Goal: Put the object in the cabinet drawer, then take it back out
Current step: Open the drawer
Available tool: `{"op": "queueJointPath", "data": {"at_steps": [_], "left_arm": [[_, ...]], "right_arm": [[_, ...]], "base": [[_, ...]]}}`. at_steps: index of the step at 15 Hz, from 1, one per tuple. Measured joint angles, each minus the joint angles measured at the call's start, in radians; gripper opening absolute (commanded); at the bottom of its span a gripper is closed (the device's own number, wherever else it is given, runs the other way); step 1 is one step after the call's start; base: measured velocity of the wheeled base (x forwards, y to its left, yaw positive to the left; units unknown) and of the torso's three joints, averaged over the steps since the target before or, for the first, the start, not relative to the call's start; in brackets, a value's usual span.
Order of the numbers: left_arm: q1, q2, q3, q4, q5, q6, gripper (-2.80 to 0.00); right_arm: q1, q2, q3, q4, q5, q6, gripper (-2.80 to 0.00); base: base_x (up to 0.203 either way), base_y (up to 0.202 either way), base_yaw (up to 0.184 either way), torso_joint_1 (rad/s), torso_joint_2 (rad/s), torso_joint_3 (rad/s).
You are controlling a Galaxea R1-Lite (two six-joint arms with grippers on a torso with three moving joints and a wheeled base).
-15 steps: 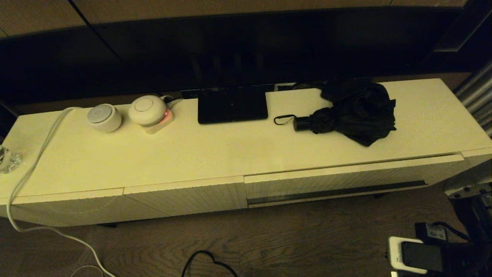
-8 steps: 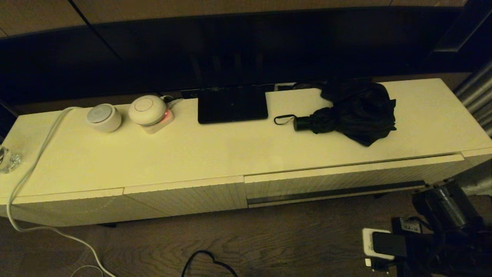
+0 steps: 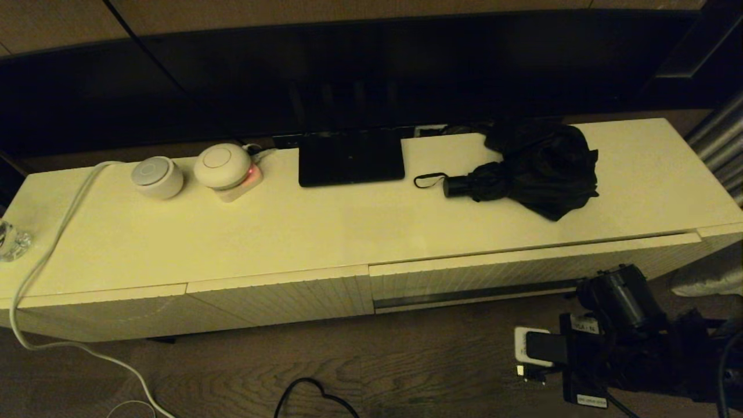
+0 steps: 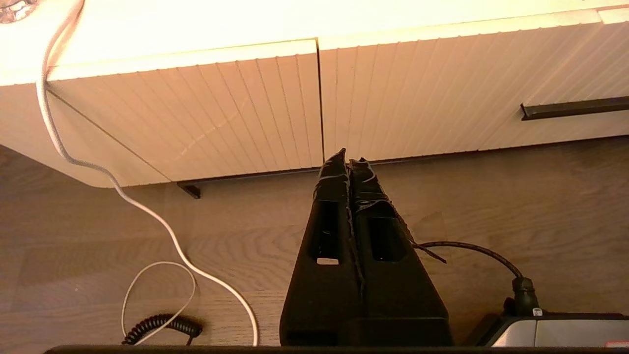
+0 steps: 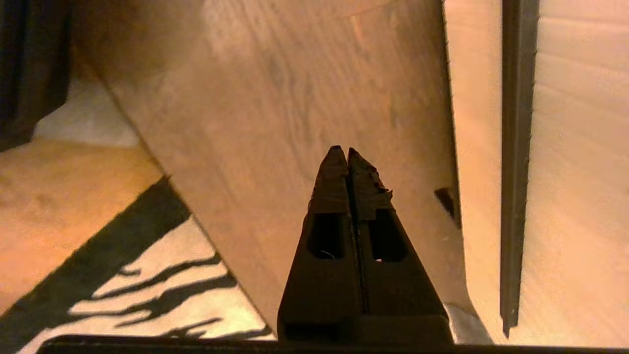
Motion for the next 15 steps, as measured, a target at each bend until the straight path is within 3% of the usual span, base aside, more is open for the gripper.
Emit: {"op": "queueJointPath", "data": {"at_steps": [4,5,6,12,15], "left_arm": [[0.0,0.0,0.0,0.0,0.0,0.0,-2.8],[0.0,0.0,0.0,0.0,0.0,0.0,-2.8],[0.0,0.0,0.0,0.0,0.0,0.0,-2.8],[0.0,0.0,0.0,0.0,0.0,0.0,-2.8],[0.0,0.0,0.0,0.0,0.0,0.0,-2.8]], "right_arm": [[-0.001,0.064,-0.001,-0.112,-0.001,0.0,-2.8],[-0.001,0.074,0.002,-0.121,-0.002,-0.001,-2.48],[-0.001,0.08,0.005,-0.122,-0.002,-0.003,0.0],[-0.046,0.096,0.03,-0.119,0.011,-0.179,0.0],[-0.064,0.107,0.024,-0.123,0.044,-0.21,0.0]], "base": [[0.0,0.0,0.0,0.0,0.0,0.0],[0.0,0.0,0.0,0.0,0.0,0.0],[0.0,0.0,0.0,0.0,0.0,0.0],[0.0,0.0,0.0,0.0,0.0,0.0],[0.0,0.0,0.0,0.0,0.0,0.0]]}}
